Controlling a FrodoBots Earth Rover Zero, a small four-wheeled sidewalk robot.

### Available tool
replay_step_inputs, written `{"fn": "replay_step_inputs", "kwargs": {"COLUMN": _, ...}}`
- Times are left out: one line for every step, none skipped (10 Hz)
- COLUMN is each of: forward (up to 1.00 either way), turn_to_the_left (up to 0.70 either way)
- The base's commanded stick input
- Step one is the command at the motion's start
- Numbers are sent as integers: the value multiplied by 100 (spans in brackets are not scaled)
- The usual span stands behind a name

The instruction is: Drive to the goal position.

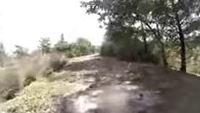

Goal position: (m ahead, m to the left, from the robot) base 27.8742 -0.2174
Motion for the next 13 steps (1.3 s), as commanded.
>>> {"fn": "replay_step_inputs", "kwargs": {"forward": 85, "turn_to_the_left": 34}}
{"fn": "replay_step_inputs", "kwargs": {"forward": 85, "turn_to_the_left": 33}}
{"fn": "replay_step_inputs", "kwargs": {"forward": 85, "turn_to_the_left": 0}}
{"fn": "replay_step_inputs", "kwargs": {"forward": 85, "turn_to_the_left": 0}}
{"fn": "replay_step_inputs", "kwargs": {"forward": 85, "turn_to_the_left": 0}}
{"fn": "replay_step_inputs", "kwargs": {"forward": 85, "turn_to_the_left": 0}}
{"fn": "replay_step_inputs", "kwargs": {"forward": 85, "turn_to_the_left": 0}}
{"fn": "replay_step_inputs", "kwargs": {"forward": 85, "turn_to_the_left": 0}}
{"fn": "replay_step_inputs", "kwargs": {"forward": 85, "turn_to_the_left": 0}}
{"fn": "replay_step_inputs", "kwargs": {"forward": 85, "turn_to_the_left": 0}}
{"fn": "replay_step_inputs", "kwargs": {"forward": 85, "turn_to_the_left": 0}}
{"fn": "replay_step_inputs", "kwargs": {"forward": 85, "turn_to_the_left": 0}}
{"fn": "replay_step_inputs", "kwargs": {"forward": 85, "turn_to_the_left": 0}}
